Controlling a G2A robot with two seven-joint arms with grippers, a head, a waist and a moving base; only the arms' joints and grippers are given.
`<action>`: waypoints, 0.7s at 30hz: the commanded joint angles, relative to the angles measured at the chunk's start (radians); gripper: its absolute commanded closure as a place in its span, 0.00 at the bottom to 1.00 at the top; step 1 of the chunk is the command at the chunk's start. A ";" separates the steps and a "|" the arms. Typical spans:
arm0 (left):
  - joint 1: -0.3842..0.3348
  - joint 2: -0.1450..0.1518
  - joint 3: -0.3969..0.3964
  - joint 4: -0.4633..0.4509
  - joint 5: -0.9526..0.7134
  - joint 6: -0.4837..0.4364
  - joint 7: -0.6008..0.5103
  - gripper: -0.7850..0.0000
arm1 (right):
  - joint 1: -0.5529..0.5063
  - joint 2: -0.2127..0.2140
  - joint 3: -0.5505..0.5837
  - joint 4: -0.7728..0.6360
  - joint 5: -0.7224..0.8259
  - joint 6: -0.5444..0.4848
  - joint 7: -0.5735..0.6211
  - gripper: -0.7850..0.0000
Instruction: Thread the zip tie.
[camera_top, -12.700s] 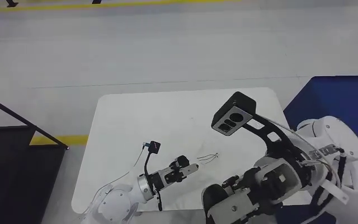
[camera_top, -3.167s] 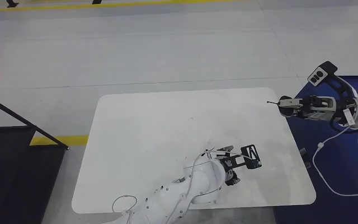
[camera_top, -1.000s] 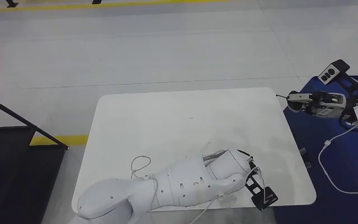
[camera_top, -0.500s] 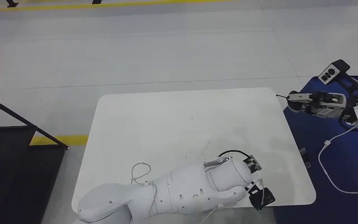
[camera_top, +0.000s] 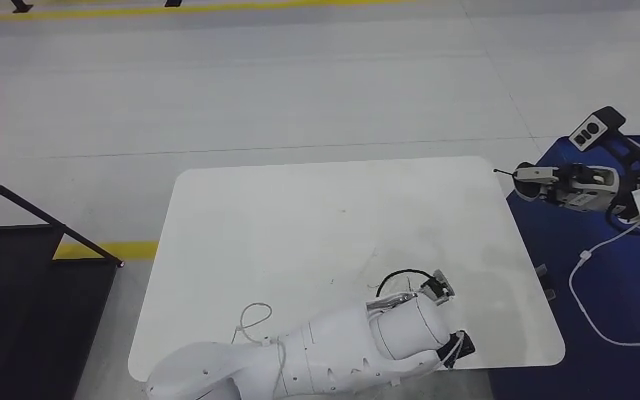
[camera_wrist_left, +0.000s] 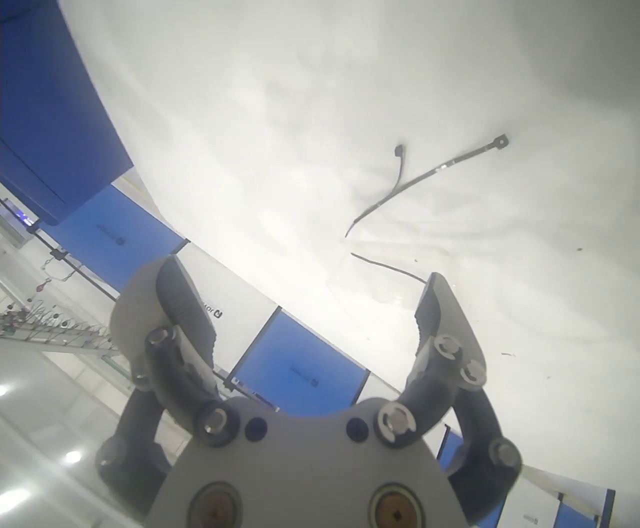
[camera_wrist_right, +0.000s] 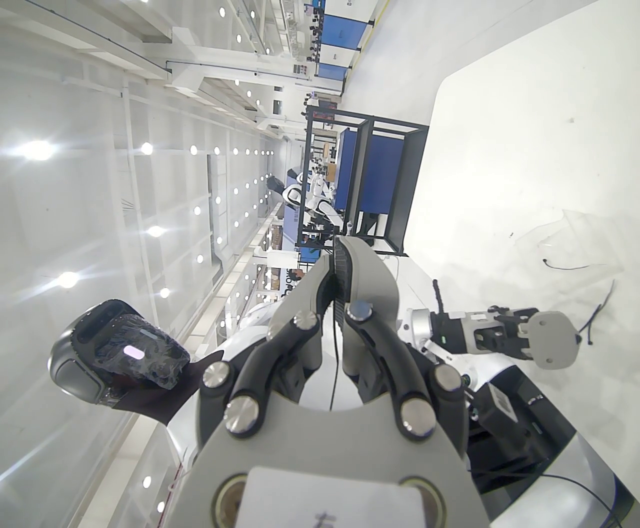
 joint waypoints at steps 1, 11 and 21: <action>-0.005 -0.012 0.000 0.053 0.130 0.000 0.165 0.00 | 0.000 0.000 0.000 0.000 0.000 0.000 0.000 1.00; -0.084 -0.053 0.000 0.176 0.385 0.000 0.663 0.05 | 0.000 0.000 0.000 0.000 0.000 0.000 0.000 1.00; -0.092 -0.116 0.000 0.307 0.582 0.000 0.928 0.33 | 0.000 0.000 0.000 0.000 0.000 0.000 0.000 1.00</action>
